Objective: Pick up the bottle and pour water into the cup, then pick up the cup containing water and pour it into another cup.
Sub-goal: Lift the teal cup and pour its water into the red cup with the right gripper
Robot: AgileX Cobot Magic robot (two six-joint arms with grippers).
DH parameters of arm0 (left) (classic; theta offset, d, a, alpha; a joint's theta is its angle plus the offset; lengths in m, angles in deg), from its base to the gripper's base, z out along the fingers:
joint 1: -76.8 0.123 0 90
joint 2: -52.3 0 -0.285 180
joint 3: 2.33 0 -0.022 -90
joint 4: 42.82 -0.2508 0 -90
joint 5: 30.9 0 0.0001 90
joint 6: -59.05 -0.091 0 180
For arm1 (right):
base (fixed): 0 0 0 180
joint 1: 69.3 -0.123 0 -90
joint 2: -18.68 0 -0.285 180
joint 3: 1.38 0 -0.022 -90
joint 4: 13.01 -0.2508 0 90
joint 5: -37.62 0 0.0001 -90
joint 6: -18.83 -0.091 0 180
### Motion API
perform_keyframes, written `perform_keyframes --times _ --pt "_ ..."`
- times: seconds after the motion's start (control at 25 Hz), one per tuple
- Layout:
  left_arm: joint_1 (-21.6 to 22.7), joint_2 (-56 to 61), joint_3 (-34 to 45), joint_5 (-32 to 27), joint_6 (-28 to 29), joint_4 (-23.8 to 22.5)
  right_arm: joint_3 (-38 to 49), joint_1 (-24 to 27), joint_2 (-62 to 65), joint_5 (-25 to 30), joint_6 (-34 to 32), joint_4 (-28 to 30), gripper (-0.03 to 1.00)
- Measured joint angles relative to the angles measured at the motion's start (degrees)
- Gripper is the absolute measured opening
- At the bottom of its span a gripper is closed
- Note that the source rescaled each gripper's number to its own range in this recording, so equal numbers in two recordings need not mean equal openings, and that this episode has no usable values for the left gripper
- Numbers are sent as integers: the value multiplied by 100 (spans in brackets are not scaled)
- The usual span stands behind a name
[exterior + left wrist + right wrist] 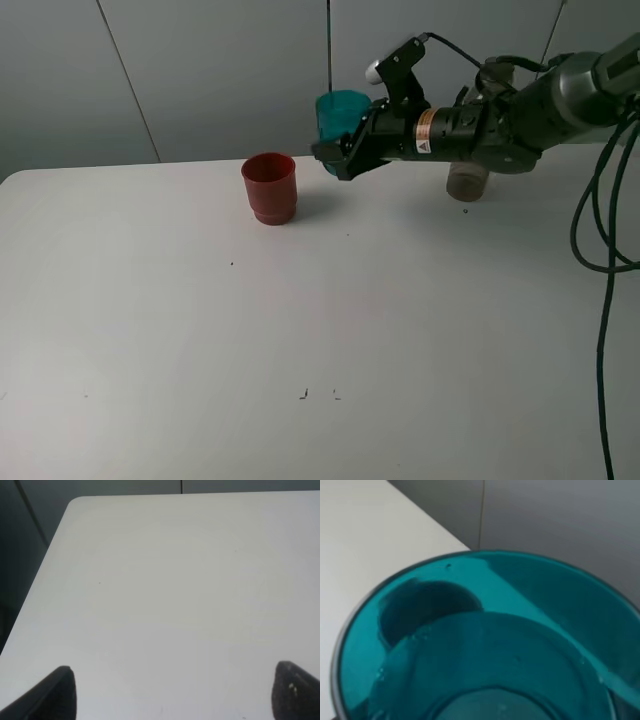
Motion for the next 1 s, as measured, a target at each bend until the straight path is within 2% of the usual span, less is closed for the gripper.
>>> perform_keyframes --times 0.2,0.6,1.0 --pt "0 0 0 0 0 0 -493 -175 0 540 -336 -175 7" --pt "0 0 0 0 0 0 -1841 -373 -710 1201 -776 -274 7" --pt "0 0 0 0 0 0 -2770 -477 -1384 1445 -802 -395 7"
